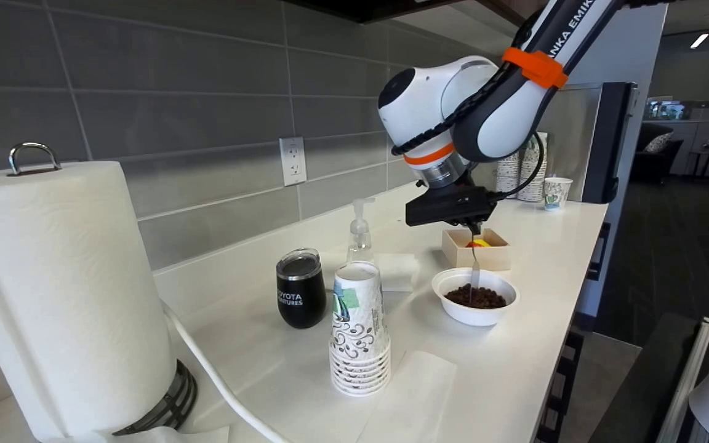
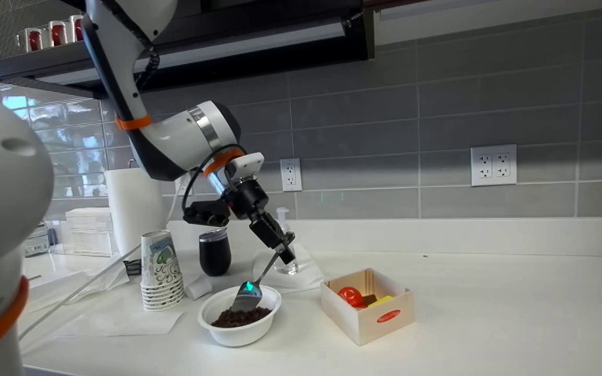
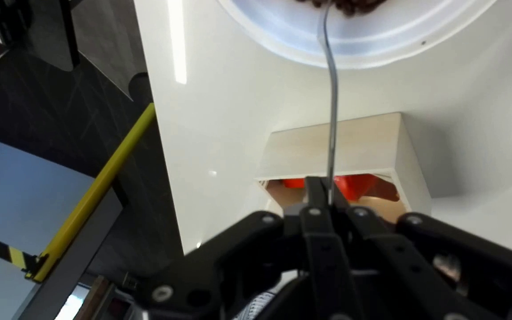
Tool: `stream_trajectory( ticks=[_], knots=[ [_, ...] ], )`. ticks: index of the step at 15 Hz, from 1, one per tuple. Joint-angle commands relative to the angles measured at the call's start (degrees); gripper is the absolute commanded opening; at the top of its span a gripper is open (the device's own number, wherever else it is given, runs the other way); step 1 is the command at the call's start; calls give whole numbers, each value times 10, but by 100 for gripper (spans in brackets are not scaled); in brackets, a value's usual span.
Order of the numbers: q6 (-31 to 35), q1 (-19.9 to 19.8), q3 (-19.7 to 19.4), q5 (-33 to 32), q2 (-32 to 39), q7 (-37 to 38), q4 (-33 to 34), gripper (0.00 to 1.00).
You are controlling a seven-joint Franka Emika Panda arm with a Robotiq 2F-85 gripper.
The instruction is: Stir the bowl with the kitchen utensil
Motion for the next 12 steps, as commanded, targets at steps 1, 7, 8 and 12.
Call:
stream_trajectory(
  ticks=[1,7,8,12],
  knots=[
    [-71,-3,-2,-10,4,17,15,1],
    [-138,1,1,-56,17,70,24,1],
    [-140,2,2,-70,20,84,23,1],
    [-115,7,7,-120,26,126,16,1]
  ],
)
